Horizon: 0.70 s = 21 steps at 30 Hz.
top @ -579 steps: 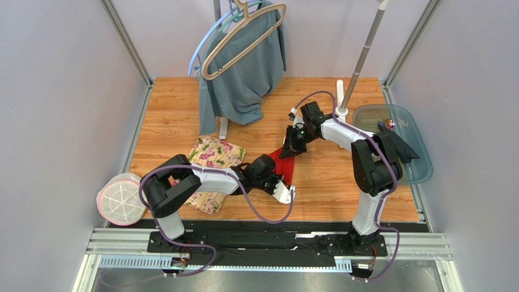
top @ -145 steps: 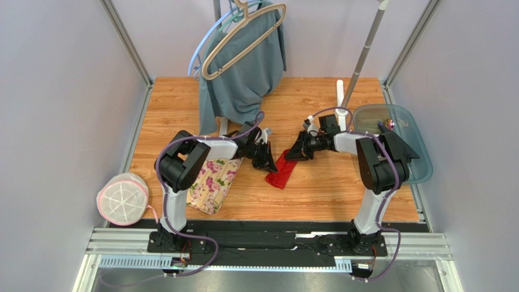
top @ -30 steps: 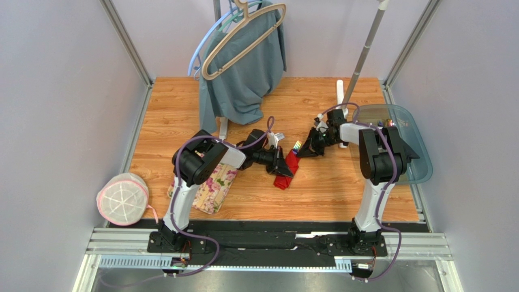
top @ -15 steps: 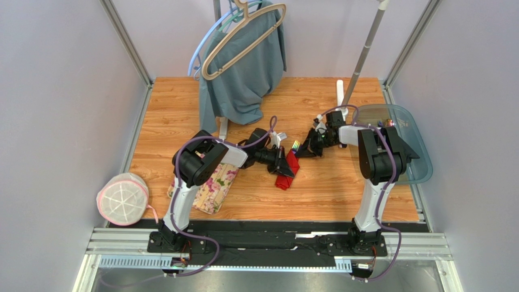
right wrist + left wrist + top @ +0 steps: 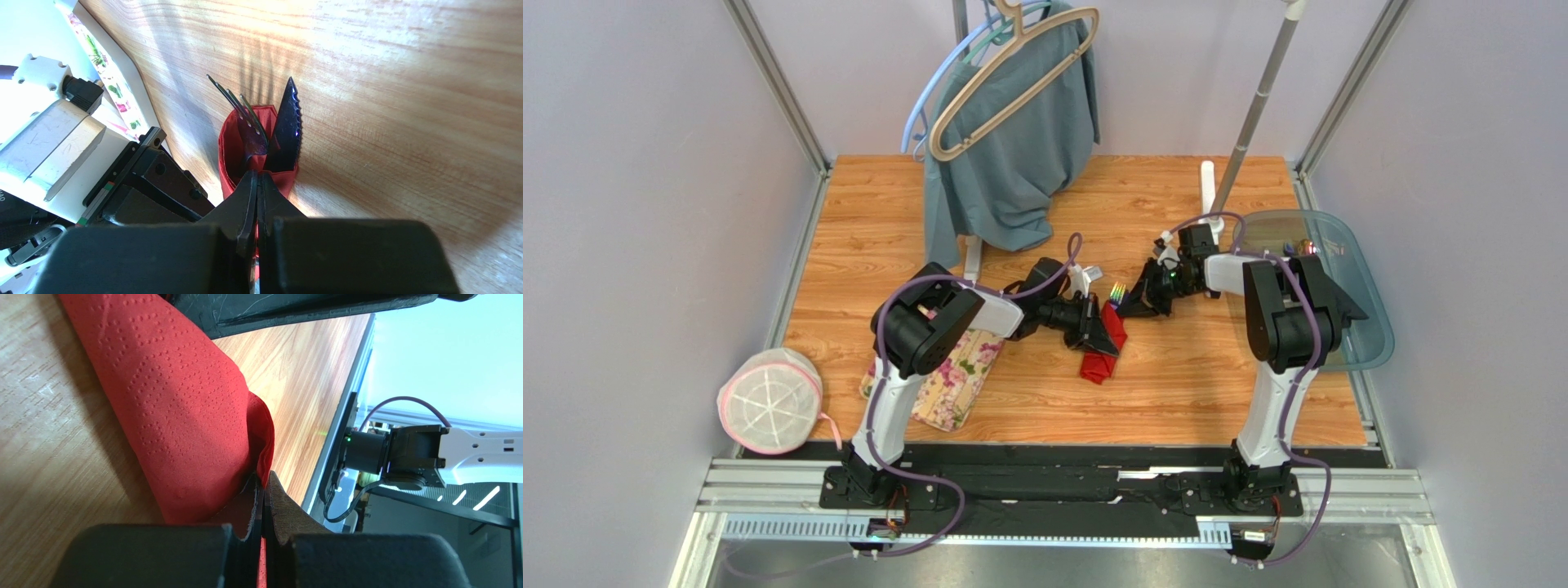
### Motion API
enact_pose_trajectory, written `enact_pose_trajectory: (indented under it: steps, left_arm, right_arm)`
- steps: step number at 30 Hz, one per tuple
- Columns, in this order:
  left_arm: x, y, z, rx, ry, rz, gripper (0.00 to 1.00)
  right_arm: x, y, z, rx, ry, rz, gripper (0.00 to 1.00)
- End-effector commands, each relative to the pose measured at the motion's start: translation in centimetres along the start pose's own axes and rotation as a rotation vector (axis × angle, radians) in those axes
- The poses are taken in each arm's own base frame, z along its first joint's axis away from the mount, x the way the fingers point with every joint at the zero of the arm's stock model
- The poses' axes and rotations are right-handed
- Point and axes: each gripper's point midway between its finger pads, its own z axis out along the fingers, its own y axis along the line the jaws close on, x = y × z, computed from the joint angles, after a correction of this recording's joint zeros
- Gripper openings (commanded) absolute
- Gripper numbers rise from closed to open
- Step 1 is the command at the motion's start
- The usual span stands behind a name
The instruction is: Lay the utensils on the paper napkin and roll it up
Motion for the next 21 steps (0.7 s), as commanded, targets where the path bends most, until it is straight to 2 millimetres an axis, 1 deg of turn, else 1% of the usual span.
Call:
enact_pose_trajectory:
  steps: [1,5,8,10,14,15,17,20,21]
  left_arm:
    - [-1.1,-2.8,-0.4,0.065,-0.046,0.063,0.0]
    - [-1.1,-3.1,-0.1,0.066,-0.037,0.074,0.0]
    - [-0.4,-2.5,0.4,0.059,-0.005,0.073,0.0]
    - [0.1,-1.9,0.7,0.056,0.015,0.071,0.0]
    - [1.2,-0.1,1.1,0.029,0.048,0.064,0.0]
    - [1.6,0.7,1.3,0.015,0.064,0.047,0.0]
    - [1.8,1.3,1.4,0.008,0.067,0.033,0.0]
    - [2.2,2.4,1.7,-0.008,0.073,0.002,0.01]
    - [2.2,2.7,1.7,-0.014,0.071,-0.006,0.02]
  right_arm:
    - [2.1,-6.4,1.6,0.256,0.01,0.027,0.0]
    - [2.2,-6.4,1.7,0.26,0.012,0.027,0.0]
    - [2.1,-6.3,1.7,0.26,0.008,0.023,0.0]
    - [2.1,-6.2,1.6,0.262,0.009,0.028,0.0]
    - [2.0,-6.1,1.7,0.254,0.012,0.027,0.0]
    - [2.2,-6.0,1.7,0.248,0.017,0.028,0.0]
    - [2.2,-5.9,1.7,0.241,0.022,0.03,0.0]
    - [2.1,-4.9,1.7,0.2,0.035,0.019,0.0]
    - [2.2,-4.2,1.5,0.18,0.05,0.017,0.0]
